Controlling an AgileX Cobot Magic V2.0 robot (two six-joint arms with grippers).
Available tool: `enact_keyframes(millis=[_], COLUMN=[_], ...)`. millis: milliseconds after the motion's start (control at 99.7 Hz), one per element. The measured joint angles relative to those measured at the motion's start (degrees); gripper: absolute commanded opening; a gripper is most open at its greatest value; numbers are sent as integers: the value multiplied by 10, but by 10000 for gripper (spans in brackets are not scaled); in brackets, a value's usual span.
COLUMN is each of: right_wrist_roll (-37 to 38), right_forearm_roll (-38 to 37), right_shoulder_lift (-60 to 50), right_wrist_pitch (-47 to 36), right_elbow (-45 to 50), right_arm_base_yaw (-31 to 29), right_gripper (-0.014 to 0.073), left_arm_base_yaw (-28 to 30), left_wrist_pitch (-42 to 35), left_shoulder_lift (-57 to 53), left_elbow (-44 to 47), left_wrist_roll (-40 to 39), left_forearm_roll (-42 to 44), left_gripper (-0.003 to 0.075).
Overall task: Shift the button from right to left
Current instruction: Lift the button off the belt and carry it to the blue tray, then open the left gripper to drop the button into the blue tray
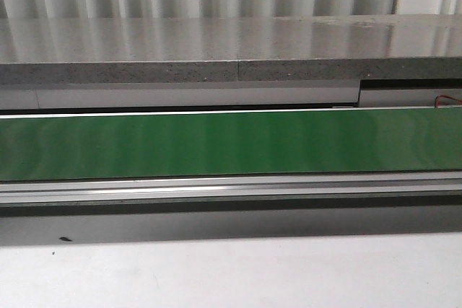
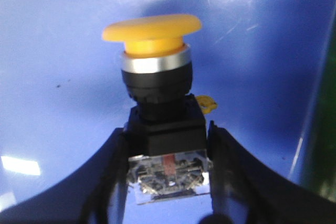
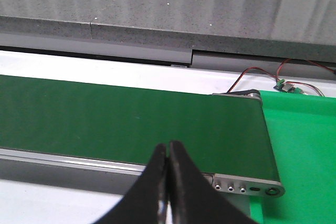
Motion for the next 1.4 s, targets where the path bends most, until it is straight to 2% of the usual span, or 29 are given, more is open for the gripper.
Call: enact_keyframes(millis=[100,151,211,221,241,301,341,391,572,712,783,943,1164,1405], right_wrist_roll=[0,0,0,0,0,0,0,0,0,0,0,0,0,0], right_forearm_roll=[0,0,0,0,0,0,0,0,0,0,0,0,0,0], right_shoulder_lift=[0,0,0,0,0,0,0,0,0,0,0,0,0,0], right_wrist_pitch=[0,0,0,0,0,0,0,0,0,0,0,0,0,0], right_elbow=[0,0,0,0,0,0,0,0,0,0,0,0,0,0], right_arm_base_yaw=[0,0,0,0,0,0,0,0,0,0,0,0,0,0], right_gripper=[-67,-67,-67,-67,-67,-67,-67,-67,-67,-67,-67,-67,-67,-67], left_arm_base_yaw=[0,0,0,0,0,0,0,0,0,0,0,0,-35,-110], left_wrist_pitch=[-5,-6,-8,-8,-8,-8,-8,-8,-8,-19,-30,-66,-124,-182], left_shoulder_lift=[11,13,15,16,15,15,15,15,15,-8,-33,-109,-225,-339], left_elbow=[0,0,0,0,0,0,0,0,0,0,0,6,67,158], left_wrist_roll=[1,2,2,3,3,3,3,3,3,-10,-22,-47,-73,-82], left_forearm_roll=[5,7,10,12,14,18,23,29,33,27,16,-39,-74,-98], left_gripper=[48,128,280,280,344,454,502,513,470,363,273,-24,-20,-20])
